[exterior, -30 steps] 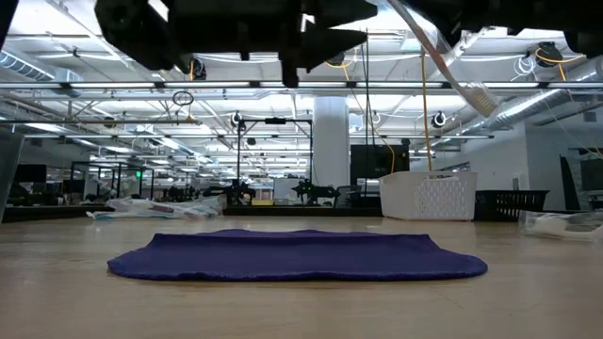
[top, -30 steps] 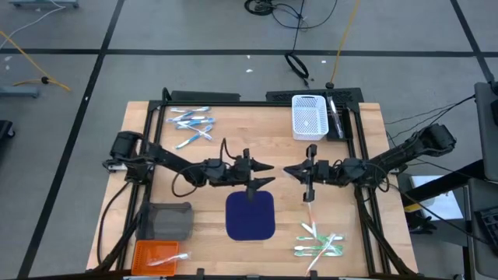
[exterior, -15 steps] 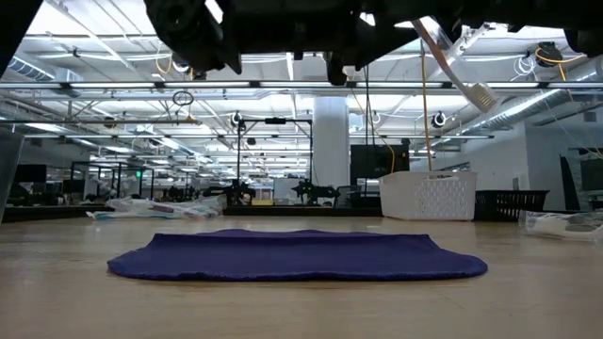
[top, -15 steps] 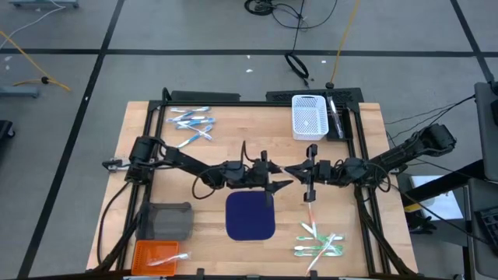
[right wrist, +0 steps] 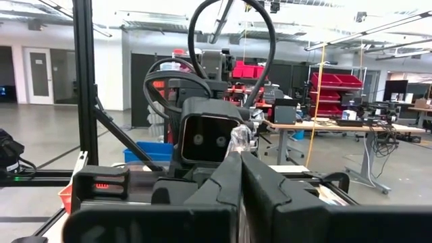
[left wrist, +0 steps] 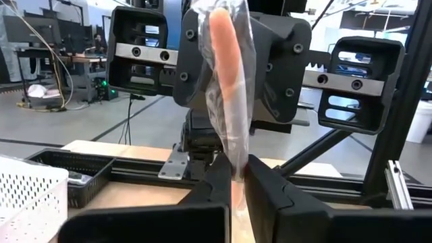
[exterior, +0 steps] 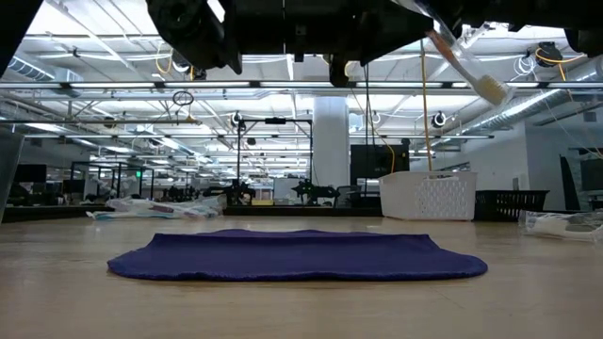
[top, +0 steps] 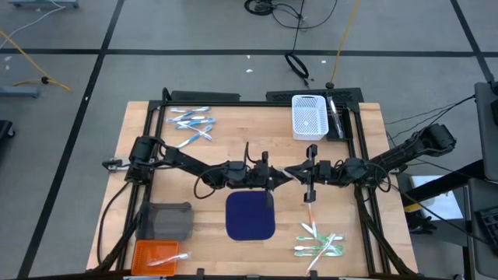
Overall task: Pick & Place Toothbrushes
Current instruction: Put the orange toothbrush into the orange basket
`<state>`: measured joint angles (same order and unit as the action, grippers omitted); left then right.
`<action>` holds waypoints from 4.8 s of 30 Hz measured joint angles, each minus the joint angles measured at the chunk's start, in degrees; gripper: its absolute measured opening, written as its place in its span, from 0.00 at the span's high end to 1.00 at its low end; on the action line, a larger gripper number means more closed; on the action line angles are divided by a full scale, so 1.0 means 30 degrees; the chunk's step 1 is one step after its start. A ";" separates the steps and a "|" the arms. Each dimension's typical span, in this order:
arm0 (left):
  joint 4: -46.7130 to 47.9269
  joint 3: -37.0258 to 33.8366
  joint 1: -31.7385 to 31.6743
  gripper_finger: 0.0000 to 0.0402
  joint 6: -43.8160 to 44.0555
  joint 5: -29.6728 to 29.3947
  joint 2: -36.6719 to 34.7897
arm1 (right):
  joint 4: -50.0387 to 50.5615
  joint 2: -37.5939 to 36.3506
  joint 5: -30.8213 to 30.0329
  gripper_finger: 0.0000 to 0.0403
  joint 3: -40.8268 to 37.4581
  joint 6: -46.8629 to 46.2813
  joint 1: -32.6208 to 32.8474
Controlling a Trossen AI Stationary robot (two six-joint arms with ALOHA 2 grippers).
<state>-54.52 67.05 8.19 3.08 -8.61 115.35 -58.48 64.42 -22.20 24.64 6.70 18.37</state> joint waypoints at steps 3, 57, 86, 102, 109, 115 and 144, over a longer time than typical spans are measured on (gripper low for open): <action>0.0039 0.0000 0.0000 0.97 0.0070 0.0010 0.0000 | 0.0001 -0.0007 0.0000 1.00 0.0007 0.0000 0.0000; 2.7298 -0.0007 0.2936 0.99 1.0424 -0.1155 -1.1324 | 0.1093 -0.0007 -0.0015 0.99 0.0007 -0.0007 0.0029; 3.3986 -0.0015 0.5787 0.99 2.1063 0.7976 -1.1876 | 0.1876 -0.0007 -0.0044 1.00 0.0007 0.0714 0.0029; 3.7434 -0.0007 1.0115 0.99 2.3184 0.8422 -1.1688 | 0.2837 0.0000 -0.0051 1.00 0.0000 0.0714 0.0032; 3.8462 -0.0007 1.1244 0.99 2.3563 0.8730 -1.0826 | 0.2830 0.0000 -0.0058 1.00 0.0000 0.0976 0.0029; 3.8237 -0.0003 1.1876 0.99 2.4074 0.9229 -1.0067 | 0.2851 0.0000 -0.0058 1.00 0.0000 0.0998 0.0032; 3.8067 0.0000 1.4409 0.99 2.6113 0.9806 -0.7825 | 0.3118 0.0000 -0.0058 1.00 0.0000 0.0933 0.0036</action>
<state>59.68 67.05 51.41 81.42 20.81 91.88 -49.12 64.42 -22.37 24.64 9.50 18.48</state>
